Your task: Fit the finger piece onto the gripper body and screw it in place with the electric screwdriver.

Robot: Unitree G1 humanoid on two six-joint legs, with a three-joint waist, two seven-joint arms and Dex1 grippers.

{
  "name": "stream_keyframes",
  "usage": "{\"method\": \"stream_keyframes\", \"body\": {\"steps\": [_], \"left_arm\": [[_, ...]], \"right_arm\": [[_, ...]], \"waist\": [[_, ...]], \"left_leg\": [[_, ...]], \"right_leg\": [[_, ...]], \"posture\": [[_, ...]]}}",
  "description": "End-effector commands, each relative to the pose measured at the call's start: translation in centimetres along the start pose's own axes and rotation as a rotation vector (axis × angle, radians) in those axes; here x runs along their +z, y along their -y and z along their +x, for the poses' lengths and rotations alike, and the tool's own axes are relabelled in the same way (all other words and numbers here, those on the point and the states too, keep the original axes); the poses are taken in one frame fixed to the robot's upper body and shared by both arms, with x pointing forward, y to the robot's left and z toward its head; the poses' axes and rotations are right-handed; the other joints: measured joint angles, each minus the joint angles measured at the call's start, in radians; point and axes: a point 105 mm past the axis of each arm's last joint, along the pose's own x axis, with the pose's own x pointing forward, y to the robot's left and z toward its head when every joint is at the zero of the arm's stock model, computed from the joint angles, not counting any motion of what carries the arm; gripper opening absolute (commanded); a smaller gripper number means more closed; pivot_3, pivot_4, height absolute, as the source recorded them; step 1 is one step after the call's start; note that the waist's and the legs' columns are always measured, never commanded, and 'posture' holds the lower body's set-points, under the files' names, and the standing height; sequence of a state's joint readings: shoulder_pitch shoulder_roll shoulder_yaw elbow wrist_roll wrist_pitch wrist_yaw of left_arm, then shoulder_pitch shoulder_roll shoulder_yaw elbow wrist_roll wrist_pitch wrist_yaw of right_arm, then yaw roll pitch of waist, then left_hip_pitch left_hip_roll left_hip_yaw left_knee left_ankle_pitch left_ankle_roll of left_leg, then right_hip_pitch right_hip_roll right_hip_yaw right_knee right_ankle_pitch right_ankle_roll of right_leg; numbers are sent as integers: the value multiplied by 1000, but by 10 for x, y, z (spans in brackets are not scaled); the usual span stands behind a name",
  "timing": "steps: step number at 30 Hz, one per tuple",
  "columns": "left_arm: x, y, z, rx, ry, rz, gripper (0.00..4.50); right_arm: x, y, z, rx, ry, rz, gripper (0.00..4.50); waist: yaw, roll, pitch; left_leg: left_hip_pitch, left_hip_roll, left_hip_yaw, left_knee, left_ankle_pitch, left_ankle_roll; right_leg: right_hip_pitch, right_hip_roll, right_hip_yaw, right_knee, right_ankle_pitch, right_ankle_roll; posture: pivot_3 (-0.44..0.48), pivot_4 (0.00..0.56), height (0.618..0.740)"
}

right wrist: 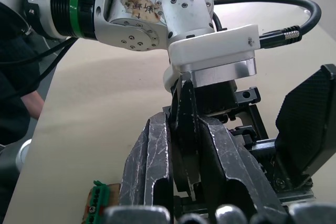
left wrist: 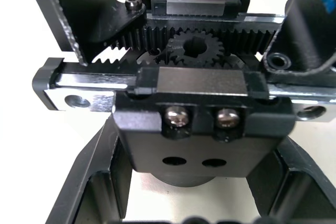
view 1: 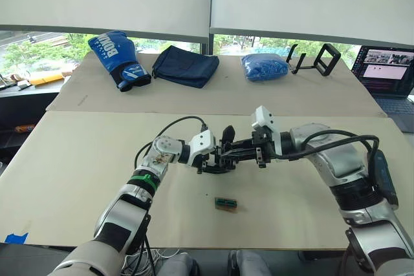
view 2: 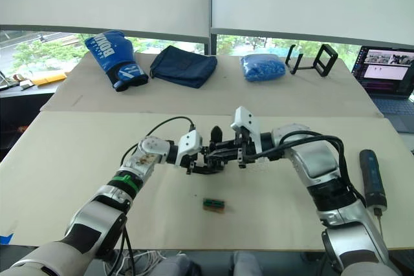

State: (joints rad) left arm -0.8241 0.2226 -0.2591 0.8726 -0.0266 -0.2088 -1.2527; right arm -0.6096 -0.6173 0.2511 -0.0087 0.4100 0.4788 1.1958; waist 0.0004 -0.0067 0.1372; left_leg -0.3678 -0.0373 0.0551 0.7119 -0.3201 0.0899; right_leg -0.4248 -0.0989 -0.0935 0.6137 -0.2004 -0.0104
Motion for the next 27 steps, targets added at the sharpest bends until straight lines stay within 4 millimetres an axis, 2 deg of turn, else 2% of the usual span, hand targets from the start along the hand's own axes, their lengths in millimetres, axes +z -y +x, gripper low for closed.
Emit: {"method": "stream_keyframes", "body": {"steps": [1,5,10,18,23,26,27], "left_arm": [[16,-5,-4,-3,37,49,2335],[16,-6,-4,-1,36,47,2335],[19,-6,-2,-3,42,49,2335],[19,-7,-2,3,43,46,2335],[17,-7,-3,4,41,44,2335],[18,-6,-2,1,43,42,2335],[18,-6,-1,0,44,42,2335]], "right_arm": [[-64,9,-10,-115,-239,138,303],[-58,10,-9,-110,-229,180,303],[-63,10,-9,-107,-273,258,303],[-59,11,-9,-109,-251,229,303],[-39,16,-6,-130,-157,124,303],[-9,19,-8,-115,-37,85,303],[4,18,-9,-97,9,81,803]], "waist": [[-1,0,0],[-1,0,0],[-1,0,0],[0,0,0],[0,0,0],[-1,0,0],[-1,0,0]], "left_leg": [[0,0,0,0,0,0],[0,0,0,0,0,0],[0,0,0,0,0,0],[0,0,0,0,0,1],[0,0,0,0,0,1],[-1,0,0,0,0,1],[-1,0,0,0,0,1]], "right_leg": [[0,0,0,0,0,0],[0,0,0,0,0,-1],[0,0,0,0,1,-1],[0,0,0,-1,1,-1],[0,0,0,-1,1,-1],[-1,0,0,-1,1,-1],[-1,0,0,-1,1,-1]], "posture": [[0,150,740],[0,150,740],[0,150,740],[0,150,740],[0,150,740],[0,150,740],[0,150,740]]}}
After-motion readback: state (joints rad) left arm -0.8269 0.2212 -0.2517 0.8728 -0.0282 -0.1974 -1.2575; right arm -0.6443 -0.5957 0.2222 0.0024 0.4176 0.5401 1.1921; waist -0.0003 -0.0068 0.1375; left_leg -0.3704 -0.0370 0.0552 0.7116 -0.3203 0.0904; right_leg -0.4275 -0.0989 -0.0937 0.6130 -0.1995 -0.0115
